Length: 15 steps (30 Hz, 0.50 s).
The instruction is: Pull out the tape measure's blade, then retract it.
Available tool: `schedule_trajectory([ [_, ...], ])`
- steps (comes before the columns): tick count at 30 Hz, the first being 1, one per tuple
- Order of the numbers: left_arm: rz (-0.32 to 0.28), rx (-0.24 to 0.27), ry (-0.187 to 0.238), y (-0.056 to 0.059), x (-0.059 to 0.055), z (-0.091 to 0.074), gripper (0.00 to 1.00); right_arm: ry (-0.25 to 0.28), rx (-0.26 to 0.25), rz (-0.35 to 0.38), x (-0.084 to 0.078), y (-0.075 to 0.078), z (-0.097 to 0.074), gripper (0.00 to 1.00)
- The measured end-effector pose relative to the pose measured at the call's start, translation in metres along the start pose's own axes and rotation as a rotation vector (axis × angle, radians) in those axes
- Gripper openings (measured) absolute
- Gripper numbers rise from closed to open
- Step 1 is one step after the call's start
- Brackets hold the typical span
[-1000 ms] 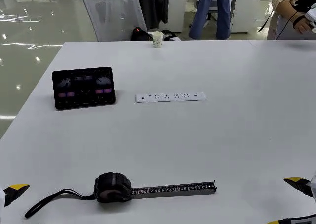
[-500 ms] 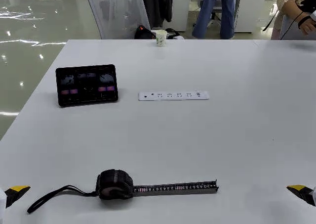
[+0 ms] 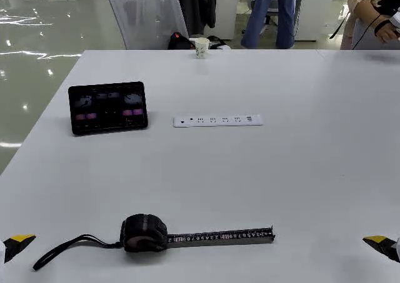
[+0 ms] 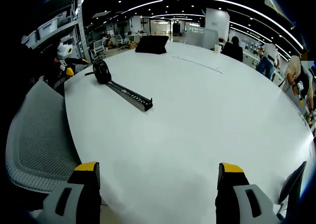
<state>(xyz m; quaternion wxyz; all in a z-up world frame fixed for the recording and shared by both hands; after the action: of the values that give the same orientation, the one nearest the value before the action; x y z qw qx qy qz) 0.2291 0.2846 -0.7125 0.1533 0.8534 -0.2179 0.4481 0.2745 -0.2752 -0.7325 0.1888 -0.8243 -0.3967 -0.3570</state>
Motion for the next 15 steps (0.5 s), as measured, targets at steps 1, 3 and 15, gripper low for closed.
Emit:
schedule_trajectory([
  [1,0.0,0.001,0.0,0.0,0.0,0.0,0.99,-0.001,0.001,-0.002,0.0,0.0,0.0,0.99],
  [3,-0.002,0.004,0.001,0.0,0.001,0.001,0.99,-0.009,0.006,-0.003,0.0,-0.001,0.001,0.99],
  [15,0.019,-0.008,0.013,0.009,0.011,0.015,0.99,-0.002,0.025,-0.021,0.004,-0.003,0.002,0.99],
])
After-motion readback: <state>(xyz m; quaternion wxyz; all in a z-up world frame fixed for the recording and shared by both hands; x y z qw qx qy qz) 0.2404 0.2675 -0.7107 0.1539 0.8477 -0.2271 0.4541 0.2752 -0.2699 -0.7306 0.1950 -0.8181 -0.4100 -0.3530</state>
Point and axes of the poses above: the centre of the closed fingertips' face, and the gripper's own axes: z roughly forward along the fingers, y roughly to its right, x roughly out of its top, the point moved 6 cm from there along -z, roughly backward along the fingers, and after that the axes turned 6 degrees about y, right-handed, at the moved point
